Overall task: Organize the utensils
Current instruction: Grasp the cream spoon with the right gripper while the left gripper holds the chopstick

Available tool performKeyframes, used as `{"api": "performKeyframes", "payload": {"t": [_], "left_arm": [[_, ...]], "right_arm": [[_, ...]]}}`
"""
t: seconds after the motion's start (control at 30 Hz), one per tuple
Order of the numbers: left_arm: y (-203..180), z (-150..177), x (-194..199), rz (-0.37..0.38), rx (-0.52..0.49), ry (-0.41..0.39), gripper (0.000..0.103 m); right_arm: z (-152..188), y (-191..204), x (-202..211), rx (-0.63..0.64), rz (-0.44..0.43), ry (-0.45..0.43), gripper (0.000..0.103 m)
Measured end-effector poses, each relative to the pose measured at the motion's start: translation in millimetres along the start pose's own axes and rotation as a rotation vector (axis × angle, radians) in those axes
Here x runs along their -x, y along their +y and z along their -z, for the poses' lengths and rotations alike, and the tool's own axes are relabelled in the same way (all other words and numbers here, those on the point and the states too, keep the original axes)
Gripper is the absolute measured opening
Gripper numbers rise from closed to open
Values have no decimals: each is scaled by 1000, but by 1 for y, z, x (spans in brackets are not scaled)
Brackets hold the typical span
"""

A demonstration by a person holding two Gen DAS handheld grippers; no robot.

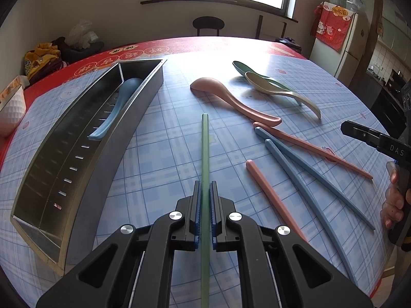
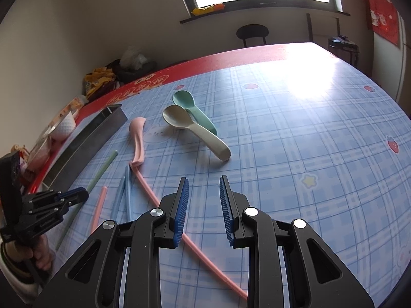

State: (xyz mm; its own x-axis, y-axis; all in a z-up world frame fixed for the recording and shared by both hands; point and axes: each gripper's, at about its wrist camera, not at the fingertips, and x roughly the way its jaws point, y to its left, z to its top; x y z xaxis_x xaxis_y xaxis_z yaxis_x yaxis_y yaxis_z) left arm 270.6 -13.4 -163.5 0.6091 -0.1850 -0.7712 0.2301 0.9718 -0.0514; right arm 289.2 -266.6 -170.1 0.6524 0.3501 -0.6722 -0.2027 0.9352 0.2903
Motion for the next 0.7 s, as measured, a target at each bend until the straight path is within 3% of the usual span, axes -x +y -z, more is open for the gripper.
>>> {"api": "performKeyframes", "payload": {"t": [0.2,0.33,0.47,0.7], "left_arm": [[2,1,0,8,8,-1,7],[3,1,0,14,15,-2,7],[8,1,0,42,41,-2,7],[9,2,0,42,41,-2,7]], "right_arm": [[-10,22,-8,138,24,70,25],[-27,37,-13,274,103,57,25],[-38,54,-33,449,251,74,25],[-52,71,-67,530,286,117,24]]}}
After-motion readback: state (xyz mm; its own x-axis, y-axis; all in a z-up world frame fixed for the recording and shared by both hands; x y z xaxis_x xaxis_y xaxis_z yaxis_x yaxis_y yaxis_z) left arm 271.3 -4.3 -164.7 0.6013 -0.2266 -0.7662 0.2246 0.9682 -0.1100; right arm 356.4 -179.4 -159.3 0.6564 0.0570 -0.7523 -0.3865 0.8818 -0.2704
